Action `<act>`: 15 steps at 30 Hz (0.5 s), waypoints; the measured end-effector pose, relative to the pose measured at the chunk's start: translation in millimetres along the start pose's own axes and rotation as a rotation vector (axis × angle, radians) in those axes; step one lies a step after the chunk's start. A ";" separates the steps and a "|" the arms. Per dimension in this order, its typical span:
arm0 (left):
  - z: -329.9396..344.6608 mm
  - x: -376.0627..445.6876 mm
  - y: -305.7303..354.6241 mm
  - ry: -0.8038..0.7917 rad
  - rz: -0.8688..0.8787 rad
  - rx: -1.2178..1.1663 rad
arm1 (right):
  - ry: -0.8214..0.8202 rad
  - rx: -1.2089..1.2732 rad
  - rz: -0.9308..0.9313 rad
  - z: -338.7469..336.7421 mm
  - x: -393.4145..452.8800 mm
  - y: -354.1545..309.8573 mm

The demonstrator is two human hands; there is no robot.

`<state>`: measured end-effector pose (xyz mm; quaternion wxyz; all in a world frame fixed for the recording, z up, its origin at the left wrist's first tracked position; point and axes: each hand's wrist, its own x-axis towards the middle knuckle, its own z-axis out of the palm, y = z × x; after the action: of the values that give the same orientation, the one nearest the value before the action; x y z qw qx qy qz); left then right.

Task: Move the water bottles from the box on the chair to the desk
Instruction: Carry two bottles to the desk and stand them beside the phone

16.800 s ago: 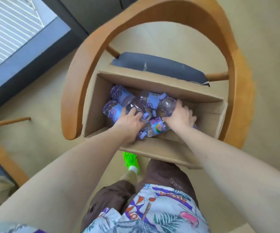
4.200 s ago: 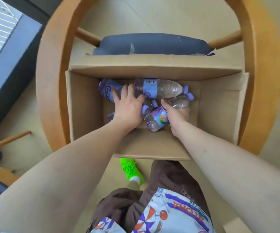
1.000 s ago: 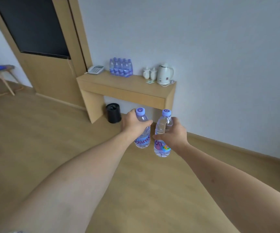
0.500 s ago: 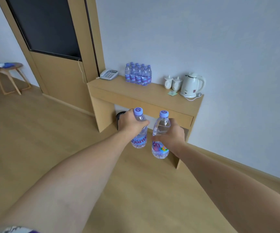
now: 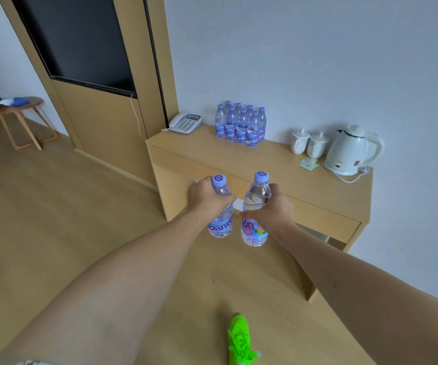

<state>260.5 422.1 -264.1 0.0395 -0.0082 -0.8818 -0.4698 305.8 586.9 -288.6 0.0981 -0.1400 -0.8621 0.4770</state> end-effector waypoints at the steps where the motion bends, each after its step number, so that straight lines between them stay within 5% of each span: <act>1: 3.5 22.6 -3.2 -0.001 -0.006 0.007 | -0.008 -0.001 -0.003 7.9 23.2 0.6; 15: 50.1 331.7 4.8 -0.005 -0.090 -0.011 | -0.040 -0.010 0.013 68.6 335.8 -25.9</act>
<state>-73.0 458.8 -262.3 0.0161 0.0303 -0.8788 -0.4760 -35.0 631.8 -290.7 0.0768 -0.1366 -0.8654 0.4760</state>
